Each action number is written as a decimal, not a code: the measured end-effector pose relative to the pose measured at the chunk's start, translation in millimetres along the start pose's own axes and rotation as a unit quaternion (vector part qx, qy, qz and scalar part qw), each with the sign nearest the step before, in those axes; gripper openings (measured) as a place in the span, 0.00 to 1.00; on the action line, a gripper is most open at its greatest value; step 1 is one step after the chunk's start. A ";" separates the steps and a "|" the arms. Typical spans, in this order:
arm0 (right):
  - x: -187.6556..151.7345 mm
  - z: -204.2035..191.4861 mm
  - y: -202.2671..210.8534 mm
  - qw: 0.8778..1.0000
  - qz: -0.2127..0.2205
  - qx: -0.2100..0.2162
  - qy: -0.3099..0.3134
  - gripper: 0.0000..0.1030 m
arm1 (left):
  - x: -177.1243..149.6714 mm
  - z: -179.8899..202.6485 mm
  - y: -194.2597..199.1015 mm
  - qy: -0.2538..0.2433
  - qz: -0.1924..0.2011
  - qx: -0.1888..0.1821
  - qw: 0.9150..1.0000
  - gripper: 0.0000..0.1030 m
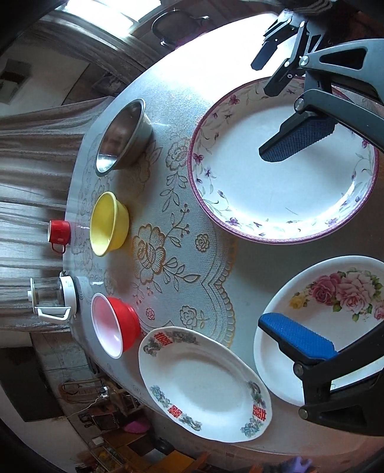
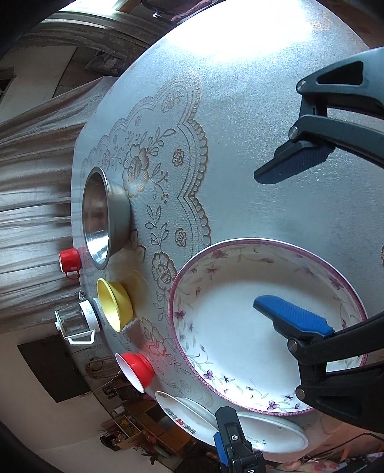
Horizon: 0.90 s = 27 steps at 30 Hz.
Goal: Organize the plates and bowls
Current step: 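Reach the right gripper to the purple-rim plate and grasp its rim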
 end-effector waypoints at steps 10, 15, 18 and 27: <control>-1.8 1.8 -10.0 1.000 -0.020 0.017 -0.013 0.66 | 11.3 10.5 -28.6 -0.023 -0.019 -0.040 0.999 0.73; -3.0 0.6 -11.5 0.999 -0.024 0.021 -0.013 0.64 | 8.4 14.5 -33.2 -0.031 -0.014 -0.059 0.998 0.60; -5.6 -1.4 -14.3 0.999 -0.030 0.028 -0.014 0.57 | 4.5 18.3 -38.3 -0.033 -0.027 -0.072 0.996 0.46; -10.5 -8.3 -16.8 0.999 -0.029 0.038 -0.002 0.30 | -3.3 18.3 -48.2 -0.074 -0.049 -0.046 0.995 0.24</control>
Point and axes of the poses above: each gripper's, at about its wrist camera, not at the fingertips, and y roughly against the way its jaws point, z to its right, x to its top, the point moved 7 cm from there along -y, roughly the way its jaws point, and after that the axes turned 9 degrees about x, right-handed, at the moved point
